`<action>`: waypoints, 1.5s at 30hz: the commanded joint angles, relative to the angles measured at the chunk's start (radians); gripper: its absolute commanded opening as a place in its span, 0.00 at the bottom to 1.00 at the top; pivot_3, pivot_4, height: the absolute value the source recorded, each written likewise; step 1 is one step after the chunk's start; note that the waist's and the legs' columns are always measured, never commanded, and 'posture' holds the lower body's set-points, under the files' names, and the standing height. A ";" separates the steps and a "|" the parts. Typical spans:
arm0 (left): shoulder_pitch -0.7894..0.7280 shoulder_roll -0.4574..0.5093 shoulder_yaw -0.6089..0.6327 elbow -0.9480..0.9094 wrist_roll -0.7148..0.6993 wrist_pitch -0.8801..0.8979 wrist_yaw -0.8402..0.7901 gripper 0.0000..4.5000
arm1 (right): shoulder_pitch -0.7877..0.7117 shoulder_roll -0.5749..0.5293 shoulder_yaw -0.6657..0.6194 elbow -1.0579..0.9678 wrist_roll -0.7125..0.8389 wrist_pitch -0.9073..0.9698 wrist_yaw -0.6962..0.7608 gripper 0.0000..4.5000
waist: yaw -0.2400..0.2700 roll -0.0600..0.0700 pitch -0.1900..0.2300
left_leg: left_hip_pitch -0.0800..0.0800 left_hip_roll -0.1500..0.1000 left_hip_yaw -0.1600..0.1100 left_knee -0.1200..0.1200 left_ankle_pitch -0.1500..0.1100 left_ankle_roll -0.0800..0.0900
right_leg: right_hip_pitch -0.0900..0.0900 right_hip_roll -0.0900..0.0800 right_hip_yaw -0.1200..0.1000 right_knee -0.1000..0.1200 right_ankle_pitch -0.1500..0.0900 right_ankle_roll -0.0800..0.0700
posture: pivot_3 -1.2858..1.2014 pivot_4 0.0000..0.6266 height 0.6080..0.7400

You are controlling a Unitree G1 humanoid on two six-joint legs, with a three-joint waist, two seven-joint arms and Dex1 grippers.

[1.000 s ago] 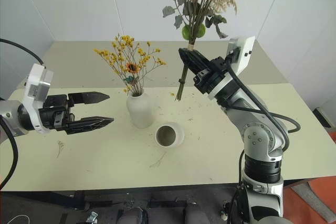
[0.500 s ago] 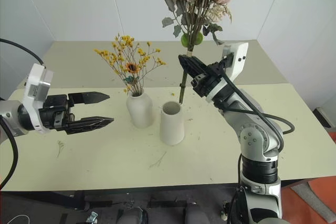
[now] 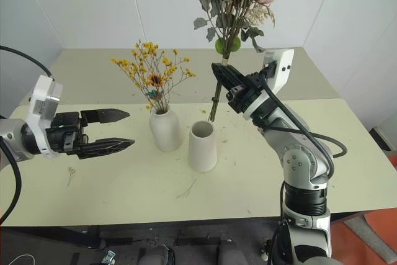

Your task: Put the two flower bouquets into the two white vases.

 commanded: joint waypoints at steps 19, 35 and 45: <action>-0.016 0.029 0.018 -0.009 -0.026 -0.003 -0.007 1.00 | 0.148 -0.007 0.151 -0.041 -0.169 -0.143 0.118 0.05 | 0.000 0.000 0.000 | 0.000 0.000 0.000 0.000 0.000 0.000 | 0.000 0.000 0.000 0.000 0.000 0.000 | 0.52 0.24 1.00; -0.019 0.037 0.015 -0.005 -0.030 -0.003 -0.009 1.00 | 0.368 -0.051 0.184 -0.088 -0.310 -0.272 0.195 0.79 | 0.000 0.000 0.000 | 0.003 0.000 0.000 0.000 0.000 0.000 | 0.002 0.000 0.000 0.000 0.000 0.000 | 0.52 0.24 1.00; -0.052 0.030 -0.022 0.017 -0.014 -0.014 -0.028 1.00 | 0.323 -0.079 0.157 -0.091 -0.311 -0.267 0.181 1.00 | 0.000 0.000 0.000 | 0.003 0.000 0.000 0.000 0.000 0.000 | 0.002 0.000 0.000 0.000 0.000 0.000 | 0.52 0.24 1.00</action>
